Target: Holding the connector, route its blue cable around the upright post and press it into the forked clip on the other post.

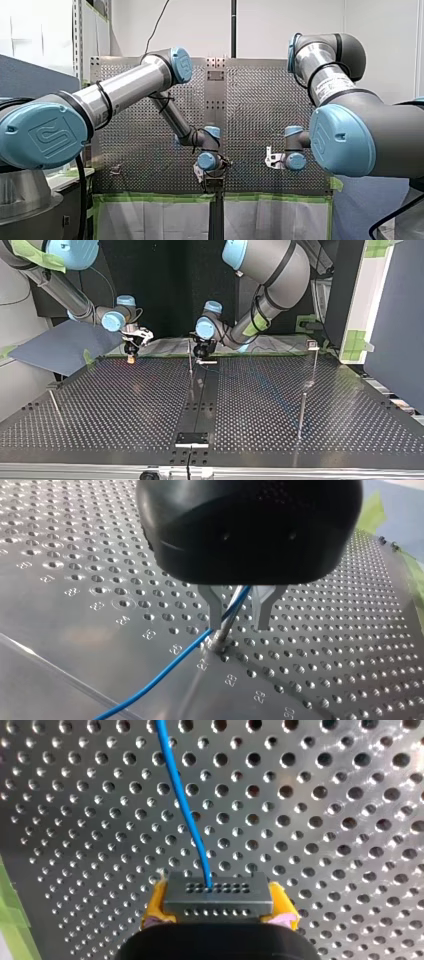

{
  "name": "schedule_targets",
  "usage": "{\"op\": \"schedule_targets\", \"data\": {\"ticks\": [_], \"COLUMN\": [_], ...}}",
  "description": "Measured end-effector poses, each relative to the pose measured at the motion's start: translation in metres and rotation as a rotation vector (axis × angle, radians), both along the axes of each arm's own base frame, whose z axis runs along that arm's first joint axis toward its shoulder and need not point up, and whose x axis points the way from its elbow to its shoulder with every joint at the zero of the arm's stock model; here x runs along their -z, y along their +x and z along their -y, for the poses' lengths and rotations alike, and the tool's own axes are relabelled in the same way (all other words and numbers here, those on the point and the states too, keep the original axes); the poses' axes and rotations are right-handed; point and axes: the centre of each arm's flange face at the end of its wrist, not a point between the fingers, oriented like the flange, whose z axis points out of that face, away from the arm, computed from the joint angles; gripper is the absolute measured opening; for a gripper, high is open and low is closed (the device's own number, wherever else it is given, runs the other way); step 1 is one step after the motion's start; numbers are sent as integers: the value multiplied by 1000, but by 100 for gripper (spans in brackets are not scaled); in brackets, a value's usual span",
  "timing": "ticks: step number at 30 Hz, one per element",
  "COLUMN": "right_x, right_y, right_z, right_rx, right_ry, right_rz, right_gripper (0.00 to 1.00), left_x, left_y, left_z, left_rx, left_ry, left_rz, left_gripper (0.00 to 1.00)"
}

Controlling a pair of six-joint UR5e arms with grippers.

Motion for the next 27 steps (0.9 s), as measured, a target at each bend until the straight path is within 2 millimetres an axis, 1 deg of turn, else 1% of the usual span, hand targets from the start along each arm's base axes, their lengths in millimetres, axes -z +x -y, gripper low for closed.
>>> {"op": "schedule_targets", "data": {"ticks": [1, 2, 3, 5, 6, 7, 9, 10, 11, 12, 13, 14, 20, 23, 27], "right_x": [0, 1, 1, 2, 3, 4, 6, 7, 9, 10, 11, 11, 13, 14, 14], "right_y": [0, 0, 0, -1, -1, -1, -1, -1, -1, -1, -1, -1, -1, -2, -2], "right_z": [0, 0, 0, 0, 0, 0, -1, -1, -2, -2, -3, -3, -4, -5, -6], "right_rx": [1, 1, 2, 1, 0, 0, -2, -3, -3, -3, -4, -4, -4, -4, -5], "right_ry": [0, 0, 1, 4, 5, 6, 10, 13, 16, 18, 20, 22, 31, 37, 43], "right_rz": [0, -1, -1, -2, -2, -2, -3, -3, -4, -4, -5, -5, -8, -11, -13], "right_gripper": [0, 0, 0, 0, 0, 0, 0, 0, 0, 0, 0, 0, 0, 0, 0], "left_x": [0, 0, 0, 1, 1, 2, 3, 3, 4, 5, 5, 5, 8, 9, -1], "left_y": [0, 0, 0, -1, -1, -2, -4, -4, -5, -6, -7, -8, -16, -23, -28], "left_z": [0, 0, 0, -1, -1, -1, -3, -3, -4, -4, -5, -6, -12, -16, -21], "left_rx": [0, 0, 0, 1, 2, 2, 5, 6, 7, 8, 7, 5, -20, -35, -41], "left_ry": [0, 1, 3, 8, 15, 21, 42, 53, 63, 78, 91, 105, 206, 262, 295], "left_rz": [0, -1, -3, -7, -10, -14, -23, -28, -32, -38, -43, -47, -76, -93, -79], "left_gripper": [33, 37, 37, 47, 47, 58, 58, 78, 82, 82, 89, 100, 100, 100, 100]}}
